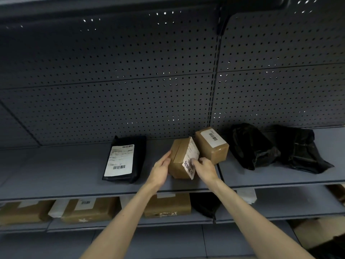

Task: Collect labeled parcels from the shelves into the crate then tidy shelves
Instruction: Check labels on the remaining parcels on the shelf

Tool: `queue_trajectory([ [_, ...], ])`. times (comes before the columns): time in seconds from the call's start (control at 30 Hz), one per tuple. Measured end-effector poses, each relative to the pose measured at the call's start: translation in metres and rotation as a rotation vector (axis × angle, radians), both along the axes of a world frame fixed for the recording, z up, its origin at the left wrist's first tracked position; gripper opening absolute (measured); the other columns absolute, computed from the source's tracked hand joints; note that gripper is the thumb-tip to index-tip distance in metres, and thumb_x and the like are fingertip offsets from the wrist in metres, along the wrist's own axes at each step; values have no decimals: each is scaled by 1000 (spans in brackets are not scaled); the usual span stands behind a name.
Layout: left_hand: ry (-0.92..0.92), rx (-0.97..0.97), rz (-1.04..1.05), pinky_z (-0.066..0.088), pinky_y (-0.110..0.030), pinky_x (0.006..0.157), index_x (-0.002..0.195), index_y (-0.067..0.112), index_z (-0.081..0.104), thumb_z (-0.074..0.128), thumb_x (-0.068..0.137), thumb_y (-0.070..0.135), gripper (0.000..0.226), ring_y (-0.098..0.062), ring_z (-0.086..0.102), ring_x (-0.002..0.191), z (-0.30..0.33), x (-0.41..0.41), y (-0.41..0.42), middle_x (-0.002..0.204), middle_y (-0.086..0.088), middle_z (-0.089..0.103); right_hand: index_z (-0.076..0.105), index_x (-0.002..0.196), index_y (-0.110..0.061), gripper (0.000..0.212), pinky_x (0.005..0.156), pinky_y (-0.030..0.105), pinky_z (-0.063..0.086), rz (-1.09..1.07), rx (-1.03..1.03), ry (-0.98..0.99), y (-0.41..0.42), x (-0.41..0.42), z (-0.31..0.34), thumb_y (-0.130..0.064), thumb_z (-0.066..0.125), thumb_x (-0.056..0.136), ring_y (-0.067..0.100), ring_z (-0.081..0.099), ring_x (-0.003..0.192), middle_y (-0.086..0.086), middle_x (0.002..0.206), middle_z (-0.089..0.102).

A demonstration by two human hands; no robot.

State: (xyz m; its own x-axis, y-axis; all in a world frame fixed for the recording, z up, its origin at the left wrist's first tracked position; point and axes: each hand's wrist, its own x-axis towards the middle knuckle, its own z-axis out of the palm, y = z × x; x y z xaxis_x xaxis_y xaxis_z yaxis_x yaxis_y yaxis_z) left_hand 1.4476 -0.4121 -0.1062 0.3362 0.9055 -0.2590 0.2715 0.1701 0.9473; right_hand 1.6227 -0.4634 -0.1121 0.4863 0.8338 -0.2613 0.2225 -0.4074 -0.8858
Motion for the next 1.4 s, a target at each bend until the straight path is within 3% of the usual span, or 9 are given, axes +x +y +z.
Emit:
queue_trajectory([
  [0.07, 44, 2, 9, 35, -41, 117, 140, 44, 52, 45, 86, 76, 63, -17, 50, 134, 4, -2, -1, 144, 5, 57, 57, 125, -6, 38, 83, 28, 47, -10, 34, 19, 1, 0, 2, -31, 59, 96, 14, 57, 97, 6, 115, 65],
  [0.13, 102, 3, 8, 35, -32, 111, 144, 24, 53, 43, 90, 76, 76, -17, 53, 129, 7, -4, 0, 136, -1, 63, 55, 132, -6, 41, 81, 24, 45, -23, 68, 11, 2, -1, 6, -25, 61, 95, 12, 57, 96, 5, 115, 64],
  [0.33, 143, -15, 2, 43, -25, 96, 131, 10, 64, 49, 94, 66, 70, -13, 62, 111, -1, -4, 1, 124, -3, 70, 55, 131, -8, 37, 60, 9, 43, 47, 102, -64, 7, -2, 6, -16, 61, 95, 7, 60, 88, 2, 112, 64],
  [0.6, 101, -47, 39, 42, -9, 71, 124, 12, 66, 46, 106, 39, 39, 4, 62, 91, -12, -6, 5, 103, 7, 70, 37, 148, -5, 63, 96, 20, 38, 123, 49, 31, 9, -6, -6, -34, 59, 97, 20, 51, 128, 8, 140, 54],
  [0.77, 80, -36, -1, 47, -8, 73, 129, 12, 64, 43, 107, 35, 38, 5, 63, 97, -16, -10, 6, 104, 10, 70, 47, 143, -9, 60, 102, 33, 49, 166, 85, 68, 11, -5, -16, -42, 60, 94, 11, 62, 113, 3, 127, 66],
  [0.9, 98, 28, -57, 47, -4, 75, 130, 12, 62, 41, 109, 28, 34, 5, 62, 98, -10, -11, 6, 116, 5, 69, 46, 144, -10, 55, 96, 27, 51, 163, 104, 93, 7, -7, -13, -38, 58, 97, 9, 64, 107, 1, 119, 69],
  [1.1, 140, 171, -91, 46, -25, 101, 139, 12, 56, 43, 108, 23, 36, -11, 61, 117, 5, -10, 9, 133, -3, 65, 49, 141, -13, 42, 70, 7, 47, 201, 206, -47, 9, -9, 8, -25, 52, 101, 4, 64, 98, -1, 118, 68],
  [1.27, 4, 376, -33, 45, -25, 105, 142, 18, 54, 45, 107, 26, 37, -3, 59, 121, 48, -4, 11, 131, 9, 65, 49, 142, -20, 41, 89, 11, 46, 180, 452, -93, 11, -9, 61, -25, 52, 101, 2, 61, 111, -9, 124, 67],
  [1.4, -95, 525, -2, 44, -20, 104, 145, 17, 51, 48, 106, 28, 40, 3, 58, 121, 89, -1, 15, 131, 13, 65, 49, 142, -18, 40, 91, 6, 41, 203, 610, -78, 13, -6, 107, -20, 51, 102, -9, 56, 114, -12, 127, 63],
])
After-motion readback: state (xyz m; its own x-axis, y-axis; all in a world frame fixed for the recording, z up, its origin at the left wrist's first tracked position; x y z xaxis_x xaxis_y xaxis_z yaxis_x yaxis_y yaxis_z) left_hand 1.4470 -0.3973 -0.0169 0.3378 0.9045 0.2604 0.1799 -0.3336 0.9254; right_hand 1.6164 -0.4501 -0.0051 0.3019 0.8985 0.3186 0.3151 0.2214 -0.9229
